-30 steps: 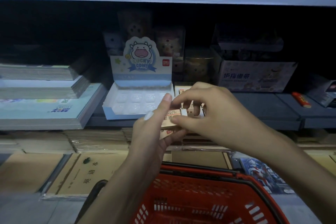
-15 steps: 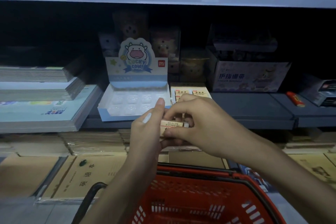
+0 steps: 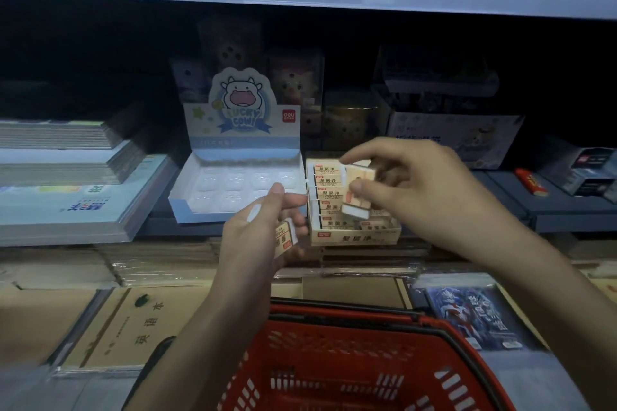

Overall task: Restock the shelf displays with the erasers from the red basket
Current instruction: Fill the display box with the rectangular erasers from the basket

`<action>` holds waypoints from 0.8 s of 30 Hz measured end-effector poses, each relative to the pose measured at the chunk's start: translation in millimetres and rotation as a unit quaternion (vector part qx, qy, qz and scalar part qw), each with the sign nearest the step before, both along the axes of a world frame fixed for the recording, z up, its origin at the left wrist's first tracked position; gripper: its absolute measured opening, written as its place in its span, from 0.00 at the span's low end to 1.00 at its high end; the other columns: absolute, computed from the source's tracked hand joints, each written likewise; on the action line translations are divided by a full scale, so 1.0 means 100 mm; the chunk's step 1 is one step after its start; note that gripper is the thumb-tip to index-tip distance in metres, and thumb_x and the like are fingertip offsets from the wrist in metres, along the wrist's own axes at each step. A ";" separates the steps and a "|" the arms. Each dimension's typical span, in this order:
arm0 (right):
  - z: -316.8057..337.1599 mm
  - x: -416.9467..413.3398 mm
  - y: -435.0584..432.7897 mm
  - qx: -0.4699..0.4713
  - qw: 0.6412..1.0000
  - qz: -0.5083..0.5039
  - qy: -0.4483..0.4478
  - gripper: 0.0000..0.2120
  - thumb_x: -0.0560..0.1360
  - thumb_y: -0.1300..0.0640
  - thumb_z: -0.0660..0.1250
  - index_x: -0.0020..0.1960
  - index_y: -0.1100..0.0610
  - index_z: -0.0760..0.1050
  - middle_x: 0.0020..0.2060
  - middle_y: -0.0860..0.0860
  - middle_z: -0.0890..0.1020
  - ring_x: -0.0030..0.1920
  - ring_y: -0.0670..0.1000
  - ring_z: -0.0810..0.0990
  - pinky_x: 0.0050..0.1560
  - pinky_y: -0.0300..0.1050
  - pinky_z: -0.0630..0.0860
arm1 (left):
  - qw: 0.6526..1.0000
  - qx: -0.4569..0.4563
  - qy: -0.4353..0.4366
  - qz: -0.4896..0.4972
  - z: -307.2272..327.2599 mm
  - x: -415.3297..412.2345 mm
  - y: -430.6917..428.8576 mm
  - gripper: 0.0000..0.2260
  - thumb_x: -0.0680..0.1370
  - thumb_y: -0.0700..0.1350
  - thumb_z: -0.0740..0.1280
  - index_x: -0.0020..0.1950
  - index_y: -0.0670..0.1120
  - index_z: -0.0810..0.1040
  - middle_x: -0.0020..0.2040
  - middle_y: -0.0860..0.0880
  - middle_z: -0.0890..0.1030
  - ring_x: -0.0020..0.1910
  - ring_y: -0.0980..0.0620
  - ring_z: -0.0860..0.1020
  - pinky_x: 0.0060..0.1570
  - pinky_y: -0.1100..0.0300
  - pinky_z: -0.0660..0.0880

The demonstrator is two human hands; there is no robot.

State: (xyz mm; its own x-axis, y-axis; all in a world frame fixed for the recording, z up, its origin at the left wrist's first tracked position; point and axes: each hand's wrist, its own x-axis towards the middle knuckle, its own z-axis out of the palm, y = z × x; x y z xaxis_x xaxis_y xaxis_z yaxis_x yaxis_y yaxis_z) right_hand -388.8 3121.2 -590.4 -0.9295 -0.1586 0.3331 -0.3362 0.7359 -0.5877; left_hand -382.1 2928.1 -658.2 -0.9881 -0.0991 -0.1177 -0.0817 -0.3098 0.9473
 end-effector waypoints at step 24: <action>-0.66 0.03 0.17 -0.089 0.980 -0.180 0.009 0.11 0.75 0.46 0.76 0.55 0.49 0.84 0.35 0.44 0.82 0.38 0.43 0.82 0.46 0.50 0.82 | 0.975 -0.211 0.055 -0.029 -0.20 -0.04 0.11 0.05 0.80 0.42 0.72 0.47 0.44 0.86 0.33 0.59 0.83 0.31 0.65 0.79 0.26 0.66 0.70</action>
State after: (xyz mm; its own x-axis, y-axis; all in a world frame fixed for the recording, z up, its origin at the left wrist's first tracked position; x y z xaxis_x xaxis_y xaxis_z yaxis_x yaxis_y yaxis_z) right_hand -385.8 3138.4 -656.0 -0.9081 0.2396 0.3434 -0.0862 0.6955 -0.7133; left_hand -386.1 2939.2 -678.7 -0.9979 -0.0583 0.0291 0.0225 0.1120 0.9935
